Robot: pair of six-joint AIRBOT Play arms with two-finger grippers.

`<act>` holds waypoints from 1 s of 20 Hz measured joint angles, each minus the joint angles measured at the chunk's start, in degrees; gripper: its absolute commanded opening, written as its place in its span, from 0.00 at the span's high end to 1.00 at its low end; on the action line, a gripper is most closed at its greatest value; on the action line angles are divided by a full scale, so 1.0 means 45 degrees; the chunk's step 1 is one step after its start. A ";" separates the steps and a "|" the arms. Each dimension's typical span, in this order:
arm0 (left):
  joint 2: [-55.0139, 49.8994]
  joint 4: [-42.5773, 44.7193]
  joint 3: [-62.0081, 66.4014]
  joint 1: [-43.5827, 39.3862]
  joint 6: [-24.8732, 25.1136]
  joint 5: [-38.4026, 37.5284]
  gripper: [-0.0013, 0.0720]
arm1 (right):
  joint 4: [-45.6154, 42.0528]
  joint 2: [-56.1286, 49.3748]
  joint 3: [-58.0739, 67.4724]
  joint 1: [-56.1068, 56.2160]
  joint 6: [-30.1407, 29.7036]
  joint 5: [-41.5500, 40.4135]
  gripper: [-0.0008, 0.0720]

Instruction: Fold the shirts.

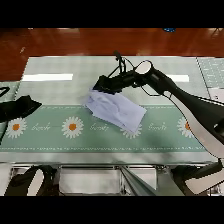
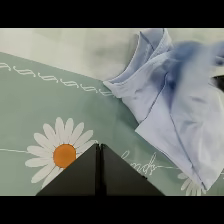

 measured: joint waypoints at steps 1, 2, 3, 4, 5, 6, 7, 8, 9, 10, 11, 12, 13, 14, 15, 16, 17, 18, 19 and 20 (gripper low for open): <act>-0.0034 -0.0019 -0.0063 0.0000 -0.0005 0.0151 0.95 | -0.0005 0.0005 0.0024 -0.0083 -0.0015 0.0272 0.43; -0.0087 -0.0029 -0.0112 0.0000 -0.0005 0.0243 0.95 | -0.0073 0.0097 0.0034 -0.0287 -0.0010 0.0617 0.43; -0.0155 -0.0049 -0.0141 0.0005 -0.0005 0.0442 0.95 | -0.0131 0.0287 0.0049 -0.0578 -0.0005 0.1107 0.43; -0.0214 -0.0058 -0.0146 0.0010 -0.0010 0.0588 0.95 | -0.0253 0.0607 0.0058 -0.1010 0.0049 0.1642 0.43; -0.0262 -0.0058 -0.0155 0.0019 -0.0044 0.0719 0.95 | -0.0529 0.1020 0.0058 -0.1511 0.0155 0.2142 0.43; -0.0291 -0.0087 -0.0155 0.0024 -0.0073 0.0894 0.95 | -0.0913 0.1622 0.0068 -0.2132 0.0306 0.2652 0.43; -0.0316 -0.0092 -0.0155 0.0029 -0.0155 0.0976 0.95 | -0.1467 0.2307 0.0063 -0.2725 0.0457 0.3118 0.43; -0.0325 -0.0097 -0.0155 0.0039 -0.0214 0.1093 0.95 | -0.2404 0.3177 -0.0019 -0.3366 0.0719 0.3643 0.43; -0.0350 -0.0097 -0.0155 0.0039 -0.0243 0.1151 0.96 | -0.3589 0.4085 -0.0223 -0.3920 0.1044 0.4051 0.43; -0.0350 -0.0102 -0.0155 0.0049 -0.0272 0.1166 0.95 | -0.4993 0.5149 -0.0631 -0.4493 0.1472 0.4299 0.43; -0.0355 -0.0141 -0.0155 0.0053 -0.0287 0.1219 0.95 | -0.6285 0.6198 -0.1239 -0.5032 0.1923 0.4362 0.43; -0.0359 -0.0146 -0.0155 0.0053 -0.0291 0.1229 0.95 | -0.7538 0.7334 -0.2147 -0.5629 0.2404 0.4323 0.43; -0.0359 -0.0155 -0.0155 0.0053 -0.0301 0.1282 0.95 | -0.8398 0.8349 -0.3181 -0.6198 0.2803 0.4075 0.43; -0.0359 -0.0180 -0.0160 0.0053 -0.0335 0.1307 0.95 | -0.8976 0.9379 -0.4435 -0.6771 0.3157 0.3721 0.43; -0.0364 -0.0180 -0.0160 0.0049 -0.0335 0.1307 0.95 | -0.9112 1.0195 -0.5688 -0.7247 0.3400 0.3405 0.43; -0.0364 -0.0185 -0.0160 0.0053 -0.0335 0.1311 0.95 | -0.9049 1.0904 -0.7033 -0.7684 0.3619 0.2943 0.43; -0.0364 -0.0185 -0.0160 0.0053 -0.0335 0.1316 0.96 | -0.8777 1.1385 -0.8262 -0.7995 0.3725 0.2535 0.43; -0.0364 -0.0185 -0.0160 0.0049 -0.0335 0.1321 0.95 | -0.8131 1.1725 -0.9530 -0.8194 0.3740 0.2064 0.43; -0.0364 -0.0189 -0.0165 0.0049 -0.0335 0.1326 0.96 | -0.7393 1.1905 -1.0564 -0.8267 0.3667 0.1603 0.43; -0.0364 -0.0189 -0.0175 0.0053 -0.0335 0.1336 0.96 | -0.6538 1.1948 -1.1555 -0.8242 0.3483 0.1044 0.43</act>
